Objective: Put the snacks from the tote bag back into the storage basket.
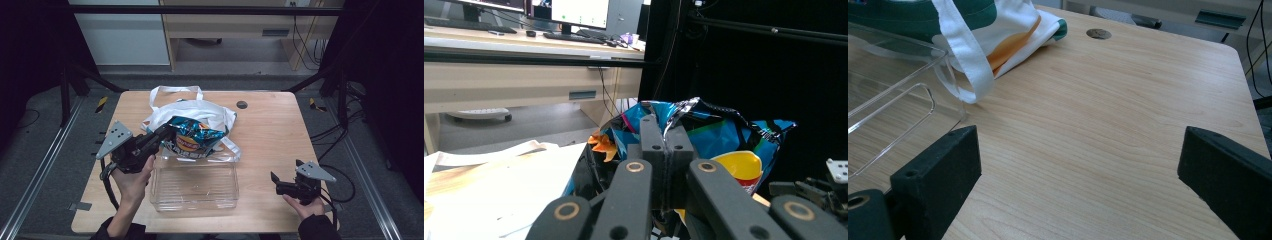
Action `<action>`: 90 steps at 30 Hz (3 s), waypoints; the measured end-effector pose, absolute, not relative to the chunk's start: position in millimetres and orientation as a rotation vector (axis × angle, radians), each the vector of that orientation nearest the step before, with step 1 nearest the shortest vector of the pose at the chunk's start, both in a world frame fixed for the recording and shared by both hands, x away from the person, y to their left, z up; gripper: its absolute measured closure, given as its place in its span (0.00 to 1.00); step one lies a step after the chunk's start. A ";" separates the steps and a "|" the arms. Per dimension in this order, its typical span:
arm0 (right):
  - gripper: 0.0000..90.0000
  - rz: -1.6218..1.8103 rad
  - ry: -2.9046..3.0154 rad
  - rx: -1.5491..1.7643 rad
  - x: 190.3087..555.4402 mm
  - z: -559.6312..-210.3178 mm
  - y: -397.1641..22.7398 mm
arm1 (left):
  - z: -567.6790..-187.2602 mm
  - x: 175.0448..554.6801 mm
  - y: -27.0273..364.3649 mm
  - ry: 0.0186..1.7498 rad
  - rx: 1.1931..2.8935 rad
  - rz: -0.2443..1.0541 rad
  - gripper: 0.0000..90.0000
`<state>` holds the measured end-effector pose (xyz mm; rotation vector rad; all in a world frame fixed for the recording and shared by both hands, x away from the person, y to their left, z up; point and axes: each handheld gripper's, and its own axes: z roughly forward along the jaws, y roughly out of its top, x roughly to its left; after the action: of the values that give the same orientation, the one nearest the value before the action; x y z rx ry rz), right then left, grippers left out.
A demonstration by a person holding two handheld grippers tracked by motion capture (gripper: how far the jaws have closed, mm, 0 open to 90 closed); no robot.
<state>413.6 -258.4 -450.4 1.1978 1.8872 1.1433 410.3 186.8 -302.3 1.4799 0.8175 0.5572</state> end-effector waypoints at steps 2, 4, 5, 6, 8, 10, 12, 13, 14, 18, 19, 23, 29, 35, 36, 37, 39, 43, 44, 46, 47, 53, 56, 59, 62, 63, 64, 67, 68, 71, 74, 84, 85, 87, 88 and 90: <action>0.05 1.145 1.887 1.196 413.4 -450.3 -258.3 | -304.5 406.6 186.5 0.814 1.485 0.560 1.00; 0.05 1.145 1.887 1.198 413.5 -450.3 -258.4 | -305.5 404.0 185.9 0.812 1.494 0.559 1.00; 0.05 1.145 1.887 1.199 413.5 -450.4 -258.4 | -306.3 402.5 185.7 0.810 1.495 0.557 1.00; 0.05 1.144 1.887 1.198 413.4 -450.4 -258.4 | -307.4 400.9 185.2 0.808 1.498 0.556 1.00; 0.05 1.145 1.885 1.198 413.2 -450.2 -258.5 | -310.1 398.2 183.8 0.809 1.507 0.554 1.00; 0.05 1.144 1.885 1.200 413.1 -450.2 -258.7 | -313.1 396.1 182.6 0.811 1.516 0.546 1.00; 0.05 1.145 1.886 1.197 412.9 -450.2 -258.7 | -316.2 393.9 181.7 0.814 1.523 0.536 1.00; 0.05 1.144 1.888 1.195 412.9 -450.3 -258.7 | -317.7 392.6 181.2 0.815 1.527 0.533 1.00; 0.05 1.142 1.889 1.194 412.7 -450.3 -258.6 | -319.2 391.0 180.7 0.817 1.531 0.530 1.00; 0.05 1.142 1.890 1.194 412.6 -450.3 -258.8 | -326.0 385.8 178.0 0.819 1.559 0.530 1.00; 0.05 1.143 1.890 1.198 412.4 -450.3 -258.6 | -327.3 385.2 177.8 0.822 1.563 0.527 1.00; 0.05 1.139 1.893 1.196 412.2 -450.7 -258.6 | -333.4 382.9 176.8 0.834 1.578 0.523 1.00; 0.05 1.136 1.894 1.195 412.0 -450.7 -258.8 | -344.8 380.0 175.4 0.852 1.605 0.506 1.00; 0.05 1.136 1.895 1.195 411.9 -450.8 -258.6 | -357.1 379.0 174.7 0.875 1.633 0.483 1.00; 0.05 1.135 1.895 1.195 411.9 -450.8 -258.6 | -358.7 379.2 174.3 0.877 1.639 0.481 1.00; 0.05 1.136 1.896 1.196 411.9 -450.8 -258.5 | -360.2 379.3 173.7 0.880 1.643 0.479 1.00; 0.05 1.135 1.896 1.195 411.9 -450.8 -258.5 | -362.9 379.6 173.4 0.883 1.653 0.481 1.00; 0.05 1.135 1.896 1.194 411.9 -450.8 -258.6 | -367.7 379.8 174.7 0.899 1.661 0.477 1.00; 0.05 1.135 1.897 1.193 411.9 -450.8 -258.6 | -368.8 379.5 175.1 0.904 1.659 0.479 1.00; 0.05 1.136 1.896 1.194 411.9 -450.8 -258.5 | -370.0 379.2 176.8 0.910 1.661 0.479 1.00; 0.05 1.136 1.897 1.194 411.9 -450.8 -258.5 | -370.6 379.1 177.3 0.914 1.658 0.481 1.00; 0.05 1.135 1.897 1.195 411.9 -450.9 -258.3 | -375.4 379.6 180.4 0.951 1.658 0.498 1.00; 0.05 1.135 1.899 1.198 411.9 -450.9 -258.1 | -377.1 380.9 180.7 0.976 1.658 0.507 1.00; 0.05 1.135 1.899 1.197 412.0 -451.0 -258.1 | -378.6 382.6 180.8 0.994 1.657 0.512 1.00; 0.05 1.133 1.900 1.193 412.3 -451.3 -258.1 | -379.2 384.4 181.4 1.002 1.655 0.517 0.99; 0.05 1.133 1.901 1.193 412.3 -451.3 -258.1 | -379.3 385.0 181.5 1.004 1.656 0.522 0.99; 0.05 1.133 1.901 1.192 412.3 -451.3 -258.0 | -379.5 385.7 181.4 1.007 1.655 0.524 0.99; 0.05 1.131 1.902 1.190 412.6 -451.5 -258.2 | -380.2 387.6 180.3 1.008 1.651 0.537 0.99; 0.05 1.130 1.903 1.189 412.7 -451.5 -258.2 | -380.4 388.4 179.9 1.012 1.647 0.544 0.99; 0.05 1.130 1.904 1.191 412.9 -451.8 -257.9 | -380.6 391.6 179.0 1.018 1.640 0.553 0.98; 0.05 1.129 1.905 1.191 413.0 -451.9 -257.8 | -380.0 394.6 177.3 1.024 1.633 0.557 0.98; 0.05 1.124 1.909 1.191 413.8 -452.7 -257.7 | -379.8 407.7 174.6 1.041 1.622 0.562 0.97; 0.05 1.124 1.909 1.193 413.8 -452.7 -257.6 | -379.7 409.0 173.2 1.043 1.622 0.565 0.97; 0.05 1.124 1.909 1.191 413.8 -452.7 -257.7 | -379.7 411.2 171.2 1.043 1.623 0.574 0.97; 0.05 1.124 1.908 1.190 413.8 -452.7 -257.8 | -379.7 412.2 170.6 1.045 1.622 0.578 0.97; 0.05 1.123 1.909 1.193 414.0 -452.9 -257.9 | -379.9 415.0 170.7 1.046 1.622 0.582 0.97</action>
<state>414.0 -257.9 -452.9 1.1926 1.9086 1.1234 415.0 170.7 -379.9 1.6217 1.0461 0.5822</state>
